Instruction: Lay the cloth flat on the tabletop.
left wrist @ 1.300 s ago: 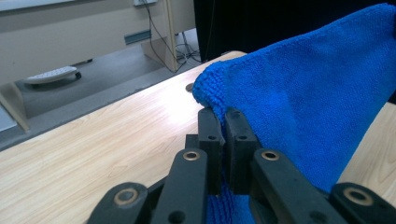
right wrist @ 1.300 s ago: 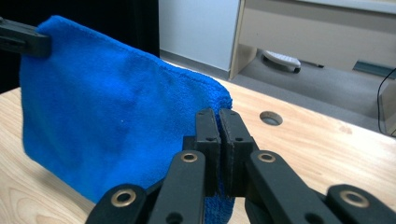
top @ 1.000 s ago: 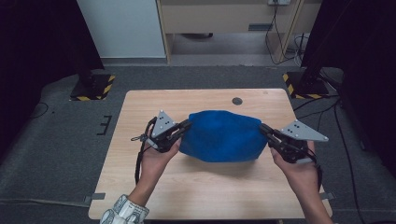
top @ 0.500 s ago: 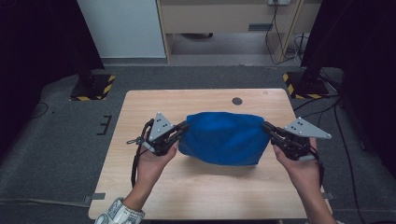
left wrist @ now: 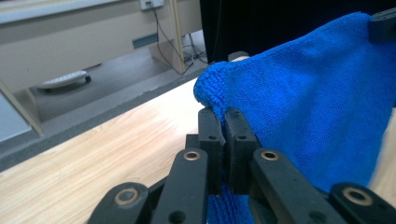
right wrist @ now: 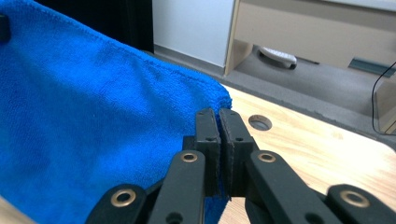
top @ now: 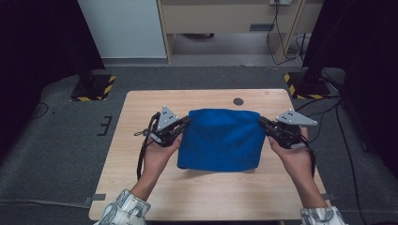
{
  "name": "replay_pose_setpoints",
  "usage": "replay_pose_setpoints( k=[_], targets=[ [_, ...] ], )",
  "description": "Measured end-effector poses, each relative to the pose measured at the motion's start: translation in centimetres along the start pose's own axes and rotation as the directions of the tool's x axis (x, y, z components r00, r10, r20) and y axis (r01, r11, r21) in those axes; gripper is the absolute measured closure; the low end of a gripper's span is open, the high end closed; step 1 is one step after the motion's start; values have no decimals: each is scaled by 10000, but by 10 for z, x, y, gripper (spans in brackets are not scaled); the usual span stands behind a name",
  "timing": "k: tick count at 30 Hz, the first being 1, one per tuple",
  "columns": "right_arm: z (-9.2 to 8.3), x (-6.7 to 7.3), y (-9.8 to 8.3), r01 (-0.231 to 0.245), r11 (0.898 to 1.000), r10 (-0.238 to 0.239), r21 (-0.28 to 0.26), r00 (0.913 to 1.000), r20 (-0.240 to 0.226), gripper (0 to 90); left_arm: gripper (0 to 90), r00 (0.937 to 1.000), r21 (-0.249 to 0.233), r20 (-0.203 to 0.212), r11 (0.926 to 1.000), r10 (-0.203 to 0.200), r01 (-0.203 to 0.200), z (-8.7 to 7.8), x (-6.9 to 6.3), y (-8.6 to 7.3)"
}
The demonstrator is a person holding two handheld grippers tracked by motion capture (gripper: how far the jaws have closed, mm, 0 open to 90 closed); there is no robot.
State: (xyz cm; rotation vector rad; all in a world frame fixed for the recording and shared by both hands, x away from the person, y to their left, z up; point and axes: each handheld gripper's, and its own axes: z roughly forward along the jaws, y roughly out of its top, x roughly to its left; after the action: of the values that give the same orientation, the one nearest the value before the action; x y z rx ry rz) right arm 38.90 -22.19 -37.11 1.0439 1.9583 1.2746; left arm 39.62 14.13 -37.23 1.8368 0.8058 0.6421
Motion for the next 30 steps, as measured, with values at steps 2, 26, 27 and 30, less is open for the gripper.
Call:
replay_pose_setpoints(
  k=[2, 26, 27, 30],
  targets=[
    [12, -4, -5, -36, 9999, 36, 149, 10000, 12, 870, 866, 10000, 67, -56, 10000, -73, 73, 7, 3, -4],
    [82, -31, -34, -589, 9916, 552, 1155, 9979, 346, 870, 871, 9968, 1366, -593, 9887, -542, 619, 69, 31, -31],
    [85, -31, -34, -609, 9912, 571, 1176, 9978, 348, 870, 871, 9967, 1397, -615, 9883, -528, 610, 71, 31, -32],
    [90, -32, -36, -662, 9906, 624, 1198, 9974, 355, 870, 872, 9957, 1438, -697, 9871, -614, 709, 77, 33, -34]
  ],
)
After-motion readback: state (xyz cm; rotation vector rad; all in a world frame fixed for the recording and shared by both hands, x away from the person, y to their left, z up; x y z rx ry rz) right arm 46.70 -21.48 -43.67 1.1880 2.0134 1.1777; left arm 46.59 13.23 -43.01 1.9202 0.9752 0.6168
